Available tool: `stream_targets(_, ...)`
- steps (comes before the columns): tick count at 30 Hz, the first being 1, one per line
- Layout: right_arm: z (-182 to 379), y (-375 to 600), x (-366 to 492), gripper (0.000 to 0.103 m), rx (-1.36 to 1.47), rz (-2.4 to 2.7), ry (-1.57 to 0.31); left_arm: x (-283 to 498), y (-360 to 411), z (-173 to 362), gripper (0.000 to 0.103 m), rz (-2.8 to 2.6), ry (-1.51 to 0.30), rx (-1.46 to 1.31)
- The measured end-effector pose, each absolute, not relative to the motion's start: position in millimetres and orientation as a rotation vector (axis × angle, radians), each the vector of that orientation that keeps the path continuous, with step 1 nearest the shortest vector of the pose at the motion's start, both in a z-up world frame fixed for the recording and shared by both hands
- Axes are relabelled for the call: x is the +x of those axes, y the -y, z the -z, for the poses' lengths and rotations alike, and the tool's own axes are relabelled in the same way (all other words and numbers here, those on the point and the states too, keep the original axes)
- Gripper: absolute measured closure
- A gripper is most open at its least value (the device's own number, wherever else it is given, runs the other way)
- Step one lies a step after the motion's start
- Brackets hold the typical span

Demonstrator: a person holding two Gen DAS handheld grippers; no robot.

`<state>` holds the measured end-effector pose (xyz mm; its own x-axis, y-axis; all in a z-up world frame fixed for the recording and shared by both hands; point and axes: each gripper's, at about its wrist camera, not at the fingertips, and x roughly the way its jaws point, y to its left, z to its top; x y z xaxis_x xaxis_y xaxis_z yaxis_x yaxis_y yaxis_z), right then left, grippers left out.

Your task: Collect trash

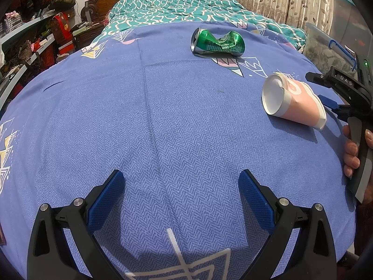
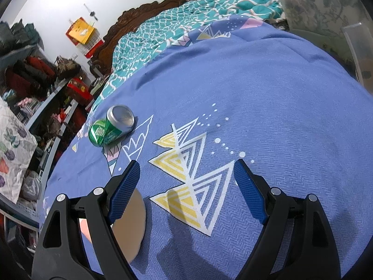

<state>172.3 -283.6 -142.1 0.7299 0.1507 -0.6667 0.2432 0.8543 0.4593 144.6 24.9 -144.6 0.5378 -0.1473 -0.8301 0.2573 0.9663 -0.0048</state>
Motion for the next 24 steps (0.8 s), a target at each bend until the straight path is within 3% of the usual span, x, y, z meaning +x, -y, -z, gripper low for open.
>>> stream_targets(9,144,271,181,0.047,0.484,-0.005,-0.814,145,-25,143,0.008,0.246,-0.974,0.119)
stream_targets(24,139,179,156,0.051,0.177,-0.344,-0.879,148,-42,138,0.009,0.309,-0.965,0.011)
